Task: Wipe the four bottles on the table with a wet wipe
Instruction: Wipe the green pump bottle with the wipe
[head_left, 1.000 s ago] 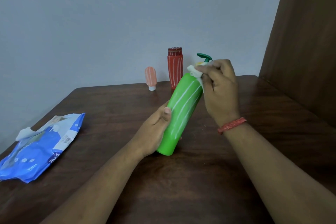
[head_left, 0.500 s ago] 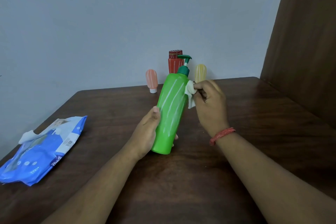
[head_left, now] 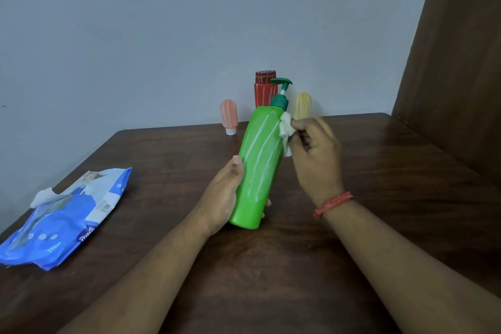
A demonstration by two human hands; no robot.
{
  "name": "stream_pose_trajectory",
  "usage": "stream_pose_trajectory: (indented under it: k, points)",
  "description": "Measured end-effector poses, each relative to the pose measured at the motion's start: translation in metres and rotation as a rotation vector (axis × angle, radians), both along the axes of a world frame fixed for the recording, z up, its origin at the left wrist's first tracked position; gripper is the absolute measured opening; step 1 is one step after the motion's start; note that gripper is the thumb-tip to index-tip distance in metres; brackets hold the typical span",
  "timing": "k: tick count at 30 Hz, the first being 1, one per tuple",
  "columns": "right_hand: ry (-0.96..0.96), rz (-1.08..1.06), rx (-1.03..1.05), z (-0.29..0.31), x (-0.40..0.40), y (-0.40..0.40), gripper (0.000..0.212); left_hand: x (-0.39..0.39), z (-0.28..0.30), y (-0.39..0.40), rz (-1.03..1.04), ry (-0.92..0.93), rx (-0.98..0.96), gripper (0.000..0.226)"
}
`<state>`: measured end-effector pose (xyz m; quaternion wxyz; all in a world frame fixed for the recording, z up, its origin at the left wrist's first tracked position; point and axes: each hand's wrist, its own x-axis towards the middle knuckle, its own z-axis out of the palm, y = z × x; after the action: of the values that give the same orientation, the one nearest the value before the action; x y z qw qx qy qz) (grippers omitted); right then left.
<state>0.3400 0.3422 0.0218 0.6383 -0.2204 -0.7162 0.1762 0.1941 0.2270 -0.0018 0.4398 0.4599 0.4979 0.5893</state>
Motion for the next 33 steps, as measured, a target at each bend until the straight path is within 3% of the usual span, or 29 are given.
stream_pose_trajectory:
  k: [3, 9, 13, 18, 23, 29, 33]
  points:
    - [-0.145, 0.063, 0.122, -0.005, -0.004, -0.011, 0.015, -0.005, 0.000, -0.001, 0.035, -0.020, -0.001, 0.062]
    - [-0.049, -0.043, 0.022, 0.002, -0.001, 0.005, 0.018, 0.000, 0.001, 0.000, 0.005, -0.021, -0.010, 0.059]
    - [-0.186, 0.037, 0.107, -0.007, -0.005, -0.007, 0.016, -0.003, 0.001, -0.001, 0.030, -0.049, -0.020, 0.065]
    - [-0.029, -0.050, -0.030, 0.001, -0.002, 0.012, 0.024, -0.001, -0.001, -0.001, -0.014, -0.026, -0.017, 0.066]
    - [-0.152, 0.037, 0.052, -0.006, -0.003, -0.005, 0.023, -0.003, -0.001, -0.001, -0.007, -0.051, -0.023, 0.067]
    - [0.009, -0.048, -0.064, -0.002, 0.000, 0.016, 0.027, 0.002, 0.000, -0.003, -0.063, -0.061, -0.045, 0.071]
    - [-0.094, 0.067, -0.020, -0.010, -0.002, 0.002, 0.021, -0.002, 0.000, -0.002, -0.057, -0.113, -0.062, 0.072]
